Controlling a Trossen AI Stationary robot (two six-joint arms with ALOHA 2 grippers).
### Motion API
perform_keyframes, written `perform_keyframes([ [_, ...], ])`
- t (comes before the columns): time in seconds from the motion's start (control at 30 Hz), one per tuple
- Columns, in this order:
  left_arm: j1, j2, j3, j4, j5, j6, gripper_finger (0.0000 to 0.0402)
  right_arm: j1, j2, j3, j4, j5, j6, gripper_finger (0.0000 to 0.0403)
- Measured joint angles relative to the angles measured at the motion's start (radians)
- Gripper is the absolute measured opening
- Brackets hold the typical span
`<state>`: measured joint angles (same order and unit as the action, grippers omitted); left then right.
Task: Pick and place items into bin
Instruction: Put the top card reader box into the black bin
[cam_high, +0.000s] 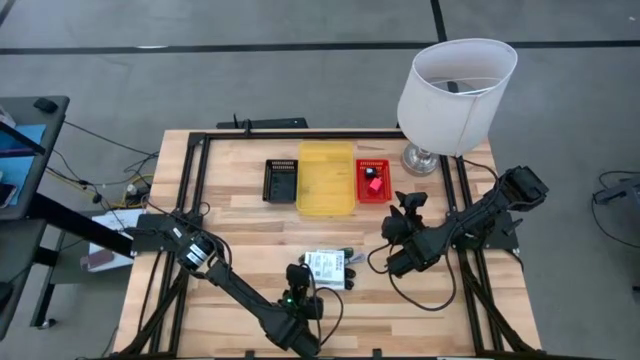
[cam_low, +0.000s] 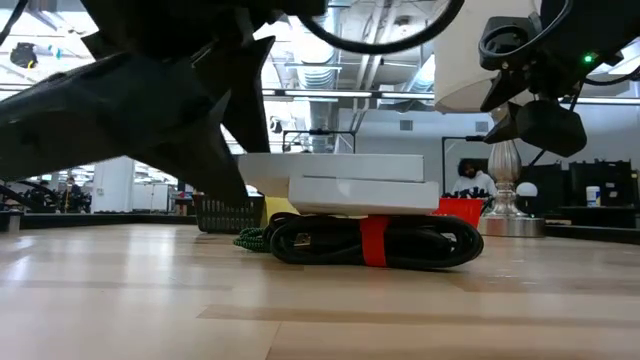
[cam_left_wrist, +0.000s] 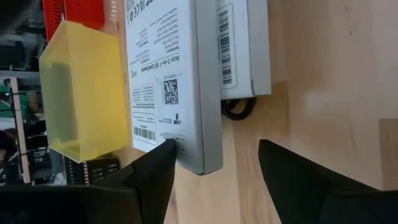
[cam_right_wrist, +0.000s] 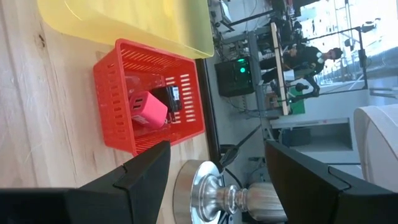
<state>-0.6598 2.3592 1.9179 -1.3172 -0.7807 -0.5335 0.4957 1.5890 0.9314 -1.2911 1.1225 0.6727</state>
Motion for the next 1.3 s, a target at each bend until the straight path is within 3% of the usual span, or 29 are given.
perform_keyframes([
  [0.77, 0.011, -0.001, -0.043, 0.023, -0.053, 0.011, 0.0220, 0.000, 0.000, 0.000, 0.000, 0.000, 0.000, 0.0258],
  [1.3, 0.011, -0.001, -0.043, 0.025, -0.066, 0.011, 0.0197, 0.000, 0.000, 0.000, 0.001, 0.000, 0.001, 0.0258],
])
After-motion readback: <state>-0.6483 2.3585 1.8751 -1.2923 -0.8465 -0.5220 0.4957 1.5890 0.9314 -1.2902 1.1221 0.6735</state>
